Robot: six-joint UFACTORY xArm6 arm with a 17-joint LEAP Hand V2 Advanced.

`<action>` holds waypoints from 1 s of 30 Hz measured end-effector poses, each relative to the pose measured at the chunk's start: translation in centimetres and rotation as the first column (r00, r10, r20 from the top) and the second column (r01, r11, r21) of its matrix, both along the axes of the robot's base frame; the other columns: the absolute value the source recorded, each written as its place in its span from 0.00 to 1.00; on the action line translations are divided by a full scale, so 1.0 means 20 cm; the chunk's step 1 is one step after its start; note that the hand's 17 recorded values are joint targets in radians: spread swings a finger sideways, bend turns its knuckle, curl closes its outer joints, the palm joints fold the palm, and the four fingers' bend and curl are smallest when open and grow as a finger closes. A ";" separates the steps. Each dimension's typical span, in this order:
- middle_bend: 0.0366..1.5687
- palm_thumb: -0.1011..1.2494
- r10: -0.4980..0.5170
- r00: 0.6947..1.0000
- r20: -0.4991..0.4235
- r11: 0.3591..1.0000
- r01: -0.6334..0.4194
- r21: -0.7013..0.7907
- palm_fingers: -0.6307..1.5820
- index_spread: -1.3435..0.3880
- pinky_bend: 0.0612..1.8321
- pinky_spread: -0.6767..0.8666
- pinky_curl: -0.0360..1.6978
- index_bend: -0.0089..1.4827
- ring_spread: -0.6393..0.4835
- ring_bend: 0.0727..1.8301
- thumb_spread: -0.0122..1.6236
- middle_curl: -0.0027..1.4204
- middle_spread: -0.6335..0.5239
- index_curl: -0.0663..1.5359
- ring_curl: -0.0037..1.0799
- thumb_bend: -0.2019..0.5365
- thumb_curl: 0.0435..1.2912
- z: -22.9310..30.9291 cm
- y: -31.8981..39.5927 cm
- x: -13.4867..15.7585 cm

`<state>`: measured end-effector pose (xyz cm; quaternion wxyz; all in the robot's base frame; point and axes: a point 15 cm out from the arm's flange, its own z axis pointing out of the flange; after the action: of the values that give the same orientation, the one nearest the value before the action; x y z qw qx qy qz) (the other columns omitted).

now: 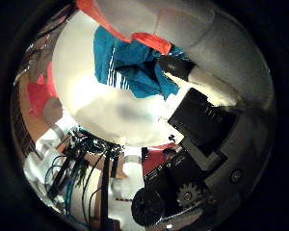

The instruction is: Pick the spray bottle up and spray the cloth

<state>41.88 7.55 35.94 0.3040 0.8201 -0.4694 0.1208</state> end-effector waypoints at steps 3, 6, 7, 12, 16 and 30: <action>0.90 0.87 0.007 1.000 0.025 1.000 -0.008 0.024 0.80 0.68 0.53 0.31 0.85 0.85 0.38 0.72 0.68 0.46 0.48 0.48 0.73 0.26 0.42 0.06 0.07 0.01; 0.90 0.87 0.003 0.999 0.032 0.997 -0.006 0.080 0.80 0.68 0.53 0.31 0.85 0.85 0.38 0.72 0.68 0.46 0.48 0.48 0.73 0.25 0.42 0.13 0.15 -0.01; 0.90 0.87 -0.001 0.999 0.036 0.994 -0.002 0.107 0.80 0.68 0.53 0.31 0.85 0.85 0.38 0.72 0.68 0.46 0.48 0.48 0.73 0.25 0.41 0.16 0.18 -0.01; 0.90 0.87 -0.003 0.997 0.082 0.972 -0.017 0.233 0.80 0.68 0.53 0.31 0.84 0.85 0.38 0.72 0.68 0.46 0.48 0.48 0.73 0.26 0.41 0.30 0.29 -0.03; 0.89 0.87 0.002 0.996 0.084 0.935 -0.032 0.354 0.80 0.68 0.54 0.31 0.84 0.85 0.38 0.72 0.68 0.46 0.48 0.48 0.73 0.26 0.41 0.32 0.42 -0.06; 0.89 0.88 -0.125 0.992 -0.025 0.421 0.076 0.904 0.80 0.68 0.54 0.31 0.84 0.85 0.38 0.72 0.68 0.46 0.48 0.48 0.74 0.26 0.42 0.56 0.83 -0.02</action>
<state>41.55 24.24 47.12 -0.1861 0.8229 -0.5158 -0.1489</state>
